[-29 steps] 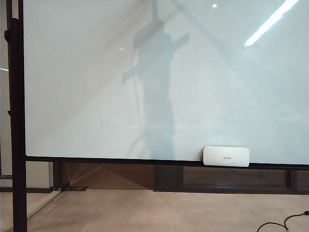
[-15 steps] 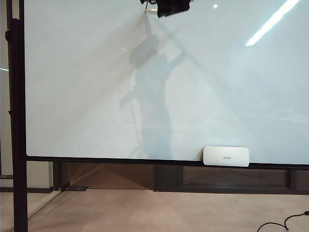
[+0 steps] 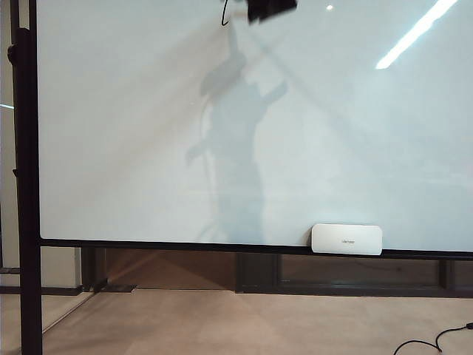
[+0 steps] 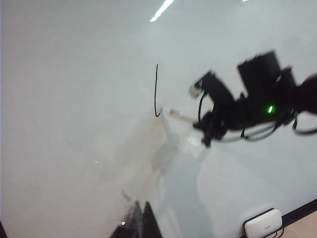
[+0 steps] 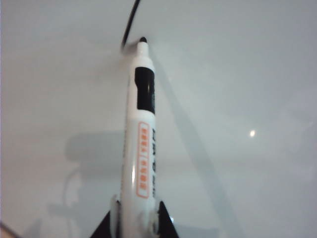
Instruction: Reach to the right to find the marker pen, pick it up, and write the number 19 on the whiteboard.
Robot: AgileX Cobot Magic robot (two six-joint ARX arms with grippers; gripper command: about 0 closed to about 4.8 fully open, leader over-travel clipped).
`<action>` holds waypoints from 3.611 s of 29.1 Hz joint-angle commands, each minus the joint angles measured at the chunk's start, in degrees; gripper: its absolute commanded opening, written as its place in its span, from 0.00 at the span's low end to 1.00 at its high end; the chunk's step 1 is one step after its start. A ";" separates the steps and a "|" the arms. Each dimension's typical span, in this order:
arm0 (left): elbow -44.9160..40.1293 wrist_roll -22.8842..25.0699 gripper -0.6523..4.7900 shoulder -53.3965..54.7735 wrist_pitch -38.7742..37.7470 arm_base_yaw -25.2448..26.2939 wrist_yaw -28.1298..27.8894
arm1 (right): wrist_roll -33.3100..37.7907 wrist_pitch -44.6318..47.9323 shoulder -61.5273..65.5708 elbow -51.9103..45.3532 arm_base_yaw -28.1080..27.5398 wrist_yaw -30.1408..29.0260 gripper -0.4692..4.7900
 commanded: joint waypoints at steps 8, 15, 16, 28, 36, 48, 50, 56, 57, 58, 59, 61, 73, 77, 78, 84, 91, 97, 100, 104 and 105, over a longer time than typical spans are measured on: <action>0.04 0.24 0.11 -0.02 0.92 0.02 -0.15 | -4.31 8.50 -7.61 0.68 -1.16 1.62 0.08; 0.04 0.22 0.11 -0.02 0.85 0.02 -0.15 | -4.28 3.91 -6.99 0.61 -2.14 1.84 0.08; 0.04 0.22 0.11 -0.02 0.85 0.02 -0.17 | -4.28 3.96 -6.99 0.61 -2.14 1.81 0.08; 0.04 0.22 0.11 -0.02 0.00 0.02 -0.17 | -4.46 4.04 -6.99 0.61 -2.14 6.10 0.08; 0.04 0.22 0.11 -0.02 -0.09 0.02 -0.15 | -4.44 4.26 -6.97 0.61 -2.14 8.57 0.08; 0.04 0.20 0.11 -0.02 -0.61 0.02 4.00 | -4.42 5.33 -6.34 0.61 -2.14 11.93 0.08; 0.04 0.22 0.11 -0.02 -0.59 0.02 4.07 | -4.42 5.35 -6.05 0.61 -2.14 11.91 0.08; 0.04 0.24 0.11 -0.02 -0.61 0.02 3.96 | -4.20 5.79 -5.53 0.61 -2.14 12.11 0.08; 0.04 0.26 0.11 -0.02 -0.59 0.02 3.96 | -4.20 5.92 -5.38 0.61 -2.14 12.11 0.08; 0.04 0.28 0.11 -0.02 -0.59 0.02 3.96 | -4.20 5.90 -5.31 0.61 -2.14 12.11 0.08; 0.04 0.33 0.11 -0.02 -0.57 0.02 3.96 | -4.20 5.90 -5.29 0.59 -2.14 12.11 0.08; 0.04 0.46 0.11 -0.02 -0.59 0.02 3.96 | -4.20 6.05 -5.20 0.59 -2.14 12.13 0.08; 0.04 0.98 0.11 -0.02 -0.37 0.02 3.96 | -4.26 7.56 -4.13 0.59 -2.14 10.88 0.08; 0.04 1.79 0.11 -0.02 -0.37 0.02 3.93 | -4.28 8.48 -3.19 0.61 -2.16 10.58 0.08; 0.04 2.01 0.11 -0.02 -0.37 0.02 3.93 | -4.26 8.46 -3.13 0.61 -2.36 10.01 0.08; 0.04 2.58 0.11 -0.02 -0.35 0.02 3.76 | -4.24 9.20 -2.05 0.63 -3.04 6.67 0.08; 0.04 2.58 0.11 -0.02 -0.37 0.02 3.76 | -4.22 9.25 -1.73 0.70 -4.09 2.54 0.08; 0.04 2.56 0.11 -0.02 -0.37 0.02 3.76 | -4.22 9.25 -1.73 0.76 -4.55 0.15 0.09; 0.04 2.56 0.11 -0.02 -0.37 0.02 3.74 | -4.20 8.74 -1.73 0.76 -4.79 -1.01 0.09; 0.04 2.54 0.11 -0.04 -0.37 0.02 3.74 | -4.20 8.41 -1.73 0.76 -4.98 -0.61 0.09; 0.04 2.54 0.11 -0.04 -0.42 0.02 3.74 | -4.20 8.33 -1.73 0.76 -5.22 -0.63 0.09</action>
